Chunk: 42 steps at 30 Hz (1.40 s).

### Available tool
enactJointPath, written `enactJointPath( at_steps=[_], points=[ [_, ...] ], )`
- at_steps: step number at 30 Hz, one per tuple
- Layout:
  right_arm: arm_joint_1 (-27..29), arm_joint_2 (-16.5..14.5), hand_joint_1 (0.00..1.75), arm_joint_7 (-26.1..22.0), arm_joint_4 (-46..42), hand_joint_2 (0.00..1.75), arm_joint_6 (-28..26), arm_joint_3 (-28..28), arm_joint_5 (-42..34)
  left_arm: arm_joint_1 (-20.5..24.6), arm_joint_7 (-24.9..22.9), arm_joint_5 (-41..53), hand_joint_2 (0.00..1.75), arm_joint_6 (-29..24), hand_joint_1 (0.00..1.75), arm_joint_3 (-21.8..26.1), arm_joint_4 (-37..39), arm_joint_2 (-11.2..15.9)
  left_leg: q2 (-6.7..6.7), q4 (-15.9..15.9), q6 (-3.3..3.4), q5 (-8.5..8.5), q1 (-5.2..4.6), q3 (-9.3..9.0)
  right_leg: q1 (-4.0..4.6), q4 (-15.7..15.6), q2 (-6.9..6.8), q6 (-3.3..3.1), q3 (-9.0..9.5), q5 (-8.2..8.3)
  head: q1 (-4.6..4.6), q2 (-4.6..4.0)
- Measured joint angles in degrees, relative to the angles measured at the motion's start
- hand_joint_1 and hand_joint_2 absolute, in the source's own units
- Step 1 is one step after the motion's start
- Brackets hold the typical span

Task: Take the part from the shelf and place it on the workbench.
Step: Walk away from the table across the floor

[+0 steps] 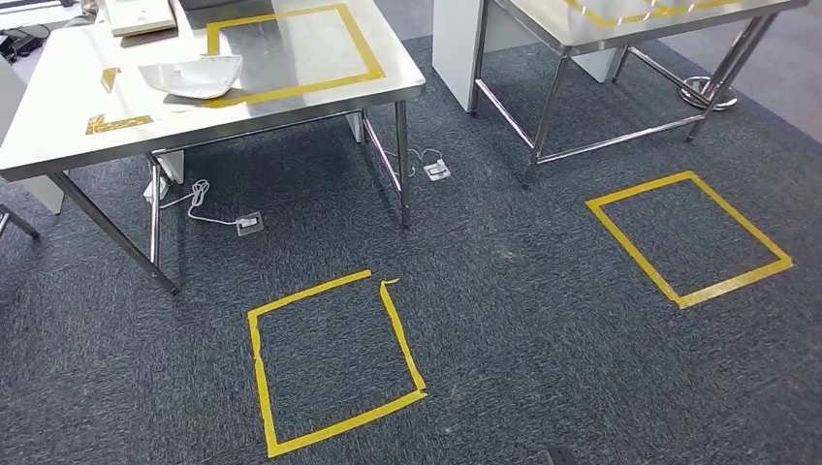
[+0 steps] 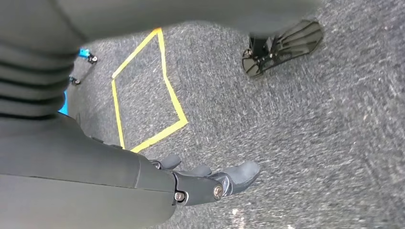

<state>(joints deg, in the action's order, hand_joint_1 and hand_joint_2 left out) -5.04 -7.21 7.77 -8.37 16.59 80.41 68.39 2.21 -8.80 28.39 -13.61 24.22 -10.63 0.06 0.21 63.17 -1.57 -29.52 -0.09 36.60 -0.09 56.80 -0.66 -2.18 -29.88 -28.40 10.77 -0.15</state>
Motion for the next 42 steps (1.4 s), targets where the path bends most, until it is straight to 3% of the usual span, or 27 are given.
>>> enactJointPath(
  at_steps=[2,3,4,6,7,9,10,12,13,14,16,17,18,19,20,22,24,25,29,33,37,42],
  points=[
    [-0.02,0.0,0.0,0.32,0.0,1.75,-0.19,0.0,0.0,0.0,-0.1,0.12,0.0,-0.02,0.0,-0.19,0.05,-0.09,-0.04,6.86,-0.62,-4.96,0.31,1.54,-0.01,0.17,-0.06,-0.1,-1.56,1.19,-0.5,0.01],
    [-0.02,0.0,0.0,0.41,0.0,1.75,-0.22,0.0,0.0,0.0,-0.15,0.14,0.0,-0.03,0.0,-0.25,0.06,-0.09,-0.04,9.57,-0.88,-5.72,0.45,1.73,-0.03,0.34,-0.12,-0.01,-2.46,1.82,-0.59,0.01],
    [-0.02,0.0,0.0,0.48,0.0,1.75,-0.26,0.0,0.0,0.01,-0.23,0.15,0.0,-0.03,0.0,-0.36,0.07,-0.09,-0.04,10.77,-1.08,-5.07,0.57,1.16,-0.07,0.58,-0.16,0.13,-3.42,2.43,-0.63,0.01],
    [-0.04,0.0,0.0,0.78,0.0,1.75,-0.42,0.0,-0.01,0.05,-0.52,0.15,0.0,-0.03,0.0,-0.59,0.08,-0.08,-0.03,7.5,-1.3,-1.62,0.83,-2.82,-0.25,1.2,-0.2,0.56,-5.35,3.64,-0.66,0.0],
    [-0.04,0.01,0.0,1.05,0.0,1.75,-0.52,0.01,-0.03,0.11,-0.69,0.12,0.0,0.02,0.0,-0.67,0.08,-0.08,-0.03,3.57,-1.33,-1.09,0.89,-5.76,-0.29,1.51,-0.2,0.88,-6.18,4.2,-0.66,0.0],
    [-0.04,0.02,0.0,1.5,0.0,1.75,-0.7,0.02,-0.1,0.2,-0.86,-0.05,0.0,0.14,0.0,-0.7,0.07,-0.05,-0.15,-3.86,-0.79,-2.25,0.69,-10.47,-0.31,1.87,-0.2,1.56,-7.16,5.29,-0.53,0.0],
    [-0.05,0.02,0.0,1.64,0.0,1.75,-0.76,0.02,-0.15,0.2,-0.8,-0.22,0.0,0.25,0.0,-0.7,0.07,-0.03,-0.21,-5.81,-0.28,-3.16,0.49,-11.31,-0.3,1.81,-0.21,1.93,-7.36,5.8,-0.53,0.0],
    [-0.01,0.05,0.0,1.75,0.0,1.75,-0.91,0.02,-0.23,0.0,0.04,-0.66,0.0,0.77,0.0,-0.7,0.08,0.01,-0.12,-6.4,1.08,-2.78,0.29,-10.88,-0.47,1.51,-0.19,2.76,-7.45,6.59,-0.61,0.0],
    [0.05,0.07,0.0,1.79,0.0,1.75,-0.97,0.02,-0.28,-0.09,0.63,-0.89,0.0,1.14,0.0,-0.7,0.08,0.04,-0.02,-6.43,1.71,-2.33,0.29,-10.49,-0.58,1.87,-0.11,3.17,-7.7,6.02,-0.81,0.0],
    [0.14,0.08,0.0,1.8,0.0,1.75,-1.02,0.02,-0.33,-0.17,1.22,-1.08,0.0,1.49,0.0,-0.7,0.08,0.08,0.09,-6.5,2.27,-1.76,0.33,-10.02,-0.69,3.07,-0.02,3.52,-8.18,4.42,-0.9,0.01],
    [0.22,0.1,0.0,1.8,0.0,1.75,-1.08,0.02,-0.4,-0.2,1.77,-1.28,0.0,1.9,0.0,-0.7,0.09,0.18,0.2,-6.47,2.84,-0.58,0.35,-8.73,-0.79,8.87,0.17,4.0,-10.0,-1.23,-1.02,0.0],
    [0.21,0.11,0.0,1.79,0.0,1.75,-1.1,0.02,-0.42,-0.22,1.87,-1.3,0.44,2.01,0.0,-0.7,0.09,0.2,0.22,-6.37,2.9,-0.04,0.31,-7.98,-0.79,12.69,0.21,4.16,-10.95,-3.66,-1.0,0.0],
    [0.21,0.16,0.0,1.79,0.0,1.75,-1.13,0.02,-0.43,-0.24,1.93,-1.31,0.87,2.09,0.0,-0.7,0.1,0.21,0.23,-6.22,2.86,0.46,0.27,-7.2,-0.78,15.93,0.23,4.25,-11.5,-4.86,-1.0,0.0],
    [0.21,0.21,0.0,1.78,0.0,1.75,-1.14,0.02,-0.44,-0.28,2.03,-1.29,1.31,2.14,0.0,-0.7,0.1,0.2,0.24,-5.98,2.76,0.89,0.26,-6.43,-0.77,17.67,0.25,4.27,-11.25,-4.67,-0.99,0.0],
    [0.22,0.25,0.0,1.76,0.0,1.75,-1.11,0.02,-0.44,-0.31,2.1,-1.22,1.75,2.15,0.0,-0.7,0.11,0.2,0.25,-5.68,2.62,1.23,0.28,-5.77,-0.77,17.34,0.25,4.23,-10.0,-3.5,-0.99,0.0],
    [0.25,0.31,0.0,1.76,0.0,1.75,-0.93,-0.15,-0.53,-0.3,1.82,-0.99,1.75,2.15,0.0,-0.74,0.1,0.17,0.27,-4.93,2.21,1.73,0.36,-4.68,-0.78,10.83,0.27,3.98,-4.65,-1.39,-0.96,-0.01],
    [0.57,0.4,0.0,1.74,0.0,1.75,-0.86,-1.42,-1.45,-0.27,1.26,-1.16,1.75,2.19,0.0,-1.02,-0.24,0.16,0.27,-4.32,1.6,2.16,0.27,-3.94,-0.52,3.8,0.37,3.41,-0.05,-1.76,-0.82,-0.01],
    [0.85,0.48,0.0,1.7,0.0,1.75,-0.98,-2.51,-2.33,-0.25,1.13,-1.48,1.75,2.25,0.0,-1.25,-0.5,0.16,0.26,-4.17,1.27,2.36,0.19,-3.72,-0.43,2.08,0.42,3.06,0.8,-2.34,-0.79,-0.01],
    [2.27,0.77,0.0,1.23,-0.31,1.75,-1.98,-7.44,-7.15,-0.54,1.33,-3.46,1.75,3.03,0.0,-2.43,-1.37,0.31,0.26,-4.46,2.38,2.38,0.01,-3.25,-0.32,1.39,0.21,2.36,0.68,-2.2,-1.33,-0.01],
    [3.37,1.25,0.0,0.39,-1.34,1.75,-3.28,-13.42,-12.63,-1.29,1.95,-5.7,1.75,3.92,0.0,-3.93,-2.18,0.34,0.24,-5.22,1.28,3.47,0.13,-3.26,-0.16,1.42,0.2,1.56,0.3,-1.71,-1.89,0.0],
    [4.31,1.73,0.0,-0.4,-2.36,1.75,-4.54,-19.76,-18.09,-2.26,2.61,-7.9,1.75,4.86,0.0,-5.64,-3.01,0.39,0.19,-5.46,0.56,4.14,0.18,-3.29,-0.11,1.49,0.16,1.36,0.17,-1.57,-2.03,0.0],
    [5.48,2.33,0.0,-1.31,-3.73,1.75,-6.04,-27.25,-24.44,-3.36,3.39,-10.49,1.75,5.9,0.0,-7.84,-4.04,0.38,0.12,-5.47,0.41,4.21,0.23,-3.24,-0.05,1.53,0.15,1.33,0.12,-1.56,-2.01,-0.01]
  ],
)
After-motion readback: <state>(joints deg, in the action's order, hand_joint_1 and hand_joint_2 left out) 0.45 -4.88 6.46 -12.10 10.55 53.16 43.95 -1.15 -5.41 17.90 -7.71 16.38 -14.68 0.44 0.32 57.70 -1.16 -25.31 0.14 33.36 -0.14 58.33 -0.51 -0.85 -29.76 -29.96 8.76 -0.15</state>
